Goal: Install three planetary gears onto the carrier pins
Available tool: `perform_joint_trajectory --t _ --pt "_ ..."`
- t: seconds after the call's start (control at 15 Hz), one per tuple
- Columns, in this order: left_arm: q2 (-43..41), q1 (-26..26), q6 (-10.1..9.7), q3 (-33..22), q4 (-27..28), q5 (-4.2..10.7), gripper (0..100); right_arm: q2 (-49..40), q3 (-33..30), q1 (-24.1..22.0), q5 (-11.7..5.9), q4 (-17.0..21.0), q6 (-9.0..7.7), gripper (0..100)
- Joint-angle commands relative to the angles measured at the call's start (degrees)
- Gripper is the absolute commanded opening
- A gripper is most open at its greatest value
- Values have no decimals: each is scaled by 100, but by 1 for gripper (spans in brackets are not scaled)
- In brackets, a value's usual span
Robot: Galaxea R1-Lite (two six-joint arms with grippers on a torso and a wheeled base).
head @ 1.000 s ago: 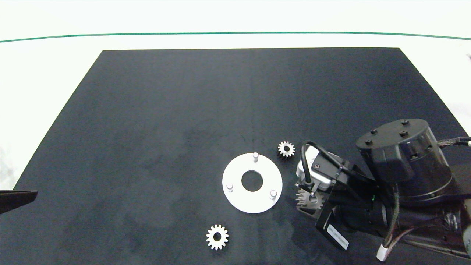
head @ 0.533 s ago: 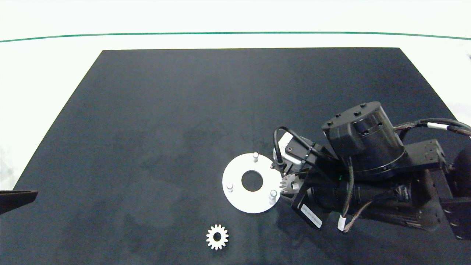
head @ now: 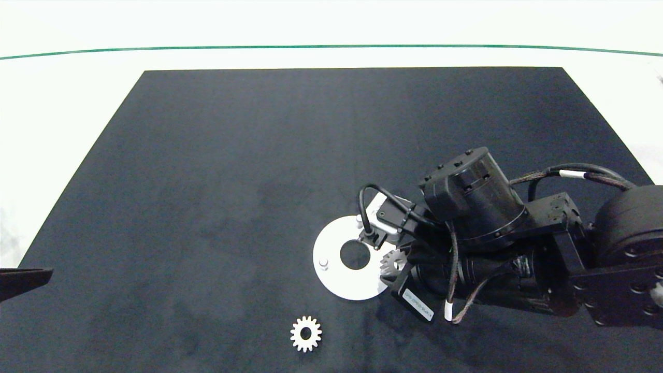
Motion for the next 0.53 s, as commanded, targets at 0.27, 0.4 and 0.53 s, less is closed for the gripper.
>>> perform_joint_trajectory --t 0.27,0.4,0.53 --pt "-18 0 13 -1 37 6 100 173 -27 5 -8 -13 -11 16" --pt "-27 0 4 -1 28 6 100 252 -45 5 1 -31 7 16" --pt "-27 0 13 -1 28 6 100 296 -89 5 1 -40 33 16"
